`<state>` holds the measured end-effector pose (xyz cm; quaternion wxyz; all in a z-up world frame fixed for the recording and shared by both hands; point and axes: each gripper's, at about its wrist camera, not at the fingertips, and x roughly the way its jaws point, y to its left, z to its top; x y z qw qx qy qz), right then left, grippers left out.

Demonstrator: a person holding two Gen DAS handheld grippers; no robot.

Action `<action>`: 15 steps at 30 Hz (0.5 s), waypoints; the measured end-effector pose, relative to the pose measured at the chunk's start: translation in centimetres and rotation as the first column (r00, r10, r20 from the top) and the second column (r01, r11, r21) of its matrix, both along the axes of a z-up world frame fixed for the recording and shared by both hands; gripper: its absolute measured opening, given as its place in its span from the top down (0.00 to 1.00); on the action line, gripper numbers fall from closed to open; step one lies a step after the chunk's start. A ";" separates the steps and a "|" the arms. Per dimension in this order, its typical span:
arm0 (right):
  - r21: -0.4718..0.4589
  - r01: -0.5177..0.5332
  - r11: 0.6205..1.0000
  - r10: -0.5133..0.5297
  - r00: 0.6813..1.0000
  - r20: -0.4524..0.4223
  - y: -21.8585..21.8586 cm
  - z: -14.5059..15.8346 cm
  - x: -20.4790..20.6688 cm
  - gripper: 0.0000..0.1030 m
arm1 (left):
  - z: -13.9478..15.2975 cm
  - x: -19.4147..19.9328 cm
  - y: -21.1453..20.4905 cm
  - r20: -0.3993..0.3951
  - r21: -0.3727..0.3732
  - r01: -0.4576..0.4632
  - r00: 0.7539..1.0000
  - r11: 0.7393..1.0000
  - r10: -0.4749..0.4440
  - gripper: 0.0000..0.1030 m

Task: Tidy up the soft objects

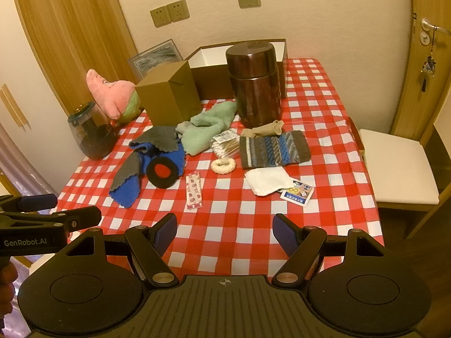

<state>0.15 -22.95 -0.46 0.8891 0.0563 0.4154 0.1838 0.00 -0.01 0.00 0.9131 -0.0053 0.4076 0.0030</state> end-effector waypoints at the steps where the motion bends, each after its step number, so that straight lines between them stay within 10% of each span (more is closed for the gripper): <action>1: 0.000 -0.001 1.000 0.001 1.000 0.000 0.0 0.0 0.0 0.28 | 0.0 0.0 0.0 0.000 0.000 0.000 1.000 1.000 0.000 0.08; 15: -0.002 0.000 1.000 0.000 1.000 0.000 0.0 0.0 0.2 0.28 | 0.0 0.0 0.0 0.001 -0.001 0.002 1.000 1.000 -0.002 0.08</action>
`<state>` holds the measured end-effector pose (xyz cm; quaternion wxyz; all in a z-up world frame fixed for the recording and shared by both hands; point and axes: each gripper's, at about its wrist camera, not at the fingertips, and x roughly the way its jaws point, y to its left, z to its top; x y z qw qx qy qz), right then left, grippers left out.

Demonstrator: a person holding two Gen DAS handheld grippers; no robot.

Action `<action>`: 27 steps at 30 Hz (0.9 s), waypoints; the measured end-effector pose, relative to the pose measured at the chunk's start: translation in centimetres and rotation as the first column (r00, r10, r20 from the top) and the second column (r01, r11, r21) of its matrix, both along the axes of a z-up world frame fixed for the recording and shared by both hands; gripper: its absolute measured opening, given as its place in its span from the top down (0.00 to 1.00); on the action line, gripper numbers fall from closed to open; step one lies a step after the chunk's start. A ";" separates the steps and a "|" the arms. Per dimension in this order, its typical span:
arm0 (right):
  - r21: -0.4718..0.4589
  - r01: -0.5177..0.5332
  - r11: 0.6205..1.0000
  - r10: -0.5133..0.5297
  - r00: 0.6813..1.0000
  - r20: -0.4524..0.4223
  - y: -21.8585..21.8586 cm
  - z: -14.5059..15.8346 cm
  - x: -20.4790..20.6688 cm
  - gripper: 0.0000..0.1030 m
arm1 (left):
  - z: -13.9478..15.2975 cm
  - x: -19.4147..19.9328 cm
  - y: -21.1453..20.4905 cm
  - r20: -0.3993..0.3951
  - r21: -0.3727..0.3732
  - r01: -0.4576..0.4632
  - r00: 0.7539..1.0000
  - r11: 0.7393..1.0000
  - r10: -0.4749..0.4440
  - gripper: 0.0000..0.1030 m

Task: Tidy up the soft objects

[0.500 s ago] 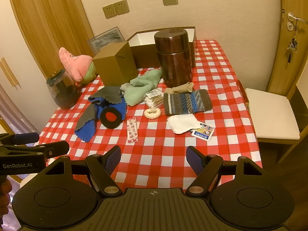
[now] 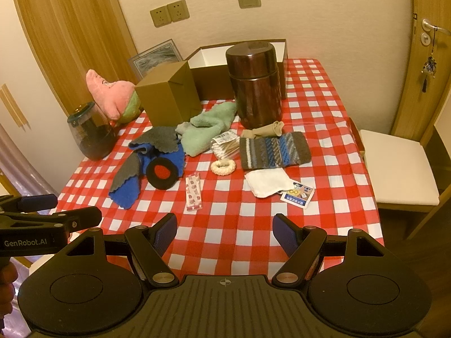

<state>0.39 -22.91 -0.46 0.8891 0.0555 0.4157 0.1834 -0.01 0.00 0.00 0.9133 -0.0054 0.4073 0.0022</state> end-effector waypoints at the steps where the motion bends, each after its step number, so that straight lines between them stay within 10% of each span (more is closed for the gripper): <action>1: 0.000 -0.001 1.000 0.001 1.000 0.000 0.0 0.0 0.0 0.28 | 0.0 0.0 0.0 -0.001 0.000 -0.001 1.000 1.000 0.001 0.08; 27: -0.001 0.001 1.000 -0.001 1.000 -0.001 0.2 -0.1 0.5 0.28 | 0.0 0.0 0.0 -0.002 0.000 -0.002 1.000 1.000 0.002 0.08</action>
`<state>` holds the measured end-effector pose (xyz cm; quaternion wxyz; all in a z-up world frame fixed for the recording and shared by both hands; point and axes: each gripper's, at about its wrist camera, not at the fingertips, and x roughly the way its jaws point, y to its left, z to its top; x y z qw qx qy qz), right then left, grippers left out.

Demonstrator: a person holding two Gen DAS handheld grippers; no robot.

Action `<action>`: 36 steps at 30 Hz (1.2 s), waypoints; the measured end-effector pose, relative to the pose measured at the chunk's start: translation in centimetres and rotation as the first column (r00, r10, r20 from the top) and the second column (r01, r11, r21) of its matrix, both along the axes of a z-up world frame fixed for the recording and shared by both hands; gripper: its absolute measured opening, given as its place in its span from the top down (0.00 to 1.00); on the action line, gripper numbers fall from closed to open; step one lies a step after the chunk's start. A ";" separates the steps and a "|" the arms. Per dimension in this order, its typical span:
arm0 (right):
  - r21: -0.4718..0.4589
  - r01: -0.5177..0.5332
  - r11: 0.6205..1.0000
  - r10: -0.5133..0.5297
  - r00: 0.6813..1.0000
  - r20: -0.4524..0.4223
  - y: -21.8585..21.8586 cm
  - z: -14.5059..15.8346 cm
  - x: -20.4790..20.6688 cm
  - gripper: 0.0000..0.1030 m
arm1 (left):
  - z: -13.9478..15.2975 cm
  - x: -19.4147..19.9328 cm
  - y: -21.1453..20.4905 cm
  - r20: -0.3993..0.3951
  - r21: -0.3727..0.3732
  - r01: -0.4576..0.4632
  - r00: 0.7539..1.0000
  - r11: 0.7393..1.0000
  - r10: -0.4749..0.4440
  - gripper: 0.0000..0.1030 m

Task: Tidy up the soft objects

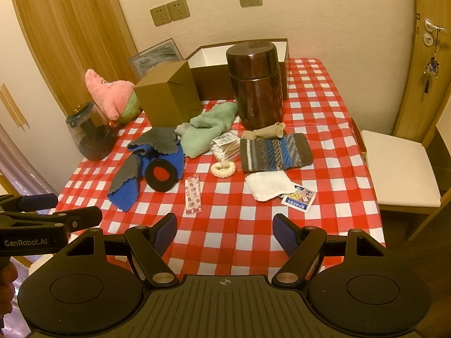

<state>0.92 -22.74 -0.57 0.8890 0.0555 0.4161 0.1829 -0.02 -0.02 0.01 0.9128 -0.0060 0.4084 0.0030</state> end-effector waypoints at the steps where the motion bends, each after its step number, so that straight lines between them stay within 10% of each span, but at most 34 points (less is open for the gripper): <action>1: 0.000 0.000 1.000 0.000 1.000 0.000 0.0 0.0 0.0 0.28 | 0.0 0.0 0.0 0.000 0.000 0.000 1.000 1.000 0.000 0.08; 36: 0.043 -0.083 0.996 0.083 0.997 -0.006 1.3 -2.8 5.3 0.28 | -1.5 3.7 1.7 -0.038 -0.005 -0.024 0.999 1.000 0.024 0.08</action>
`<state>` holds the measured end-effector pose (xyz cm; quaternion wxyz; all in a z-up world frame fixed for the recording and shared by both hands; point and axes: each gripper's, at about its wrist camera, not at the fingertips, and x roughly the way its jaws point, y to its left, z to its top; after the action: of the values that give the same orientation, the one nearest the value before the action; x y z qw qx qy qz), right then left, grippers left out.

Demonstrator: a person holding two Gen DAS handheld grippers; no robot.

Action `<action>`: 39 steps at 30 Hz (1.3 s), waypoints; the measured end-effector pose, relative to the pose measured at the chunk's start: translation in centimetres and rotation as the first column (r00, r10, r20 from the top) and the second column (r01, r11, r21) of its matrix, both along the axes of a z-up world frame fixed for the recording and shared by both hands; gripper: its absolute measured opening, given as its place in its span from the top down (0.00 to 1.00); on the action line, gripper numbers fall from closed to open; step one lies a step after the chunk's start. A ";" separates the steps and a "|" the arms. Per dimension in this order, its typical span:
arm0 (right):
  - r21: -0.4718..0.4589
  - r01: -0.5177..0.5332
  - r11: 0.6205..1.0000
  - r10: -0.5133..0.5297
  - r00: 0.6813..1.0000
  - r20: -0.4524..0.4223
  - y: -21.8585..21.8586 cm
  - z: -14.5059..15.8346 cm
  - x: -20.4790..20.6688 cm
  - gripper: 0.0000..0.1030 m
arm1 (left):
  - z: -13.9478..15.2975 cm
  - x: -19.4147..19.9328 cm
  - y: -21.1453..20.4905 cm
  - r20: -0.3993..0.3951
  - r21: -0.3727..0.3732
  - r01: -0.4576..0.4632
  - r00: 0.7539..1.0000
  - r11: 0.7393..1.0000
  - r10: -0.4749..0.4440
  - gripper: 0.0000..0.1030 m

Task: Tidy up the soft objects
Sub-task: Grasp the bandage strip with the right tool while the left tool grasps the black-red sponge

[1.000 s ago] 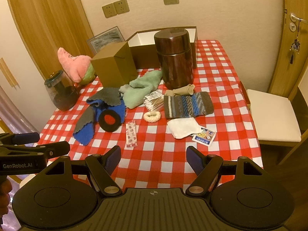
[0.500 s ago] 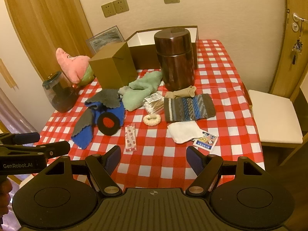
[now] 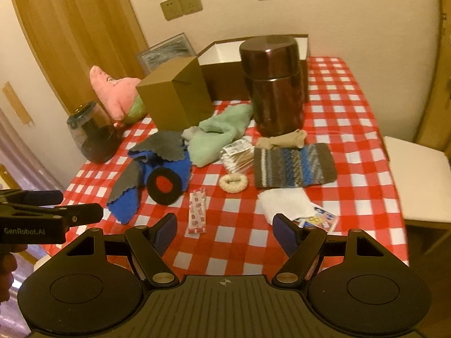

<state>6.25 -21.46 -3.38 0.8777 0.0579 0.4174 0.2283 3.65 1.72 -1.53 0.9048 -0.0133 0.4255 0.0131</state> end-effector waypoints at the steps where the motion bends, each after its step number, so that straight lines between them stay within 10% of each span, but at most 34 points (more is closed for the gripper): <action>1: 0.007 -0.008 1.000 0.008 1.000 -0.004 0.0 -0.4 0.5 0.28 | -0.2 0.2 0.2 -0.006 0.000 -0.003 1.000 1.000 0.003 0.08; 15: -0.014 -0.112 0.994 0.112 0.993 -0.024 4.0 -5.1 4.8 0.28 | -4.3 4.7 3.3 -0.063 0.009 -0.026 0.998 1.000 0.026 0.13; 39: -0.236 -0.151 0.960 0.156 0.988 0.004 12.7 -13.0 7.3 0.66 | -9.4 8.1 8.0 -0.109 -0.002 0.011 0.994 1.000 -0.011 0.16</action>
<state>13.52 -8.80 -16.36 0.8627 -0.0813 0.4346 0.2453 11.72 9.68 -10.93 0.8803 -0.0109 0.4742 0.0086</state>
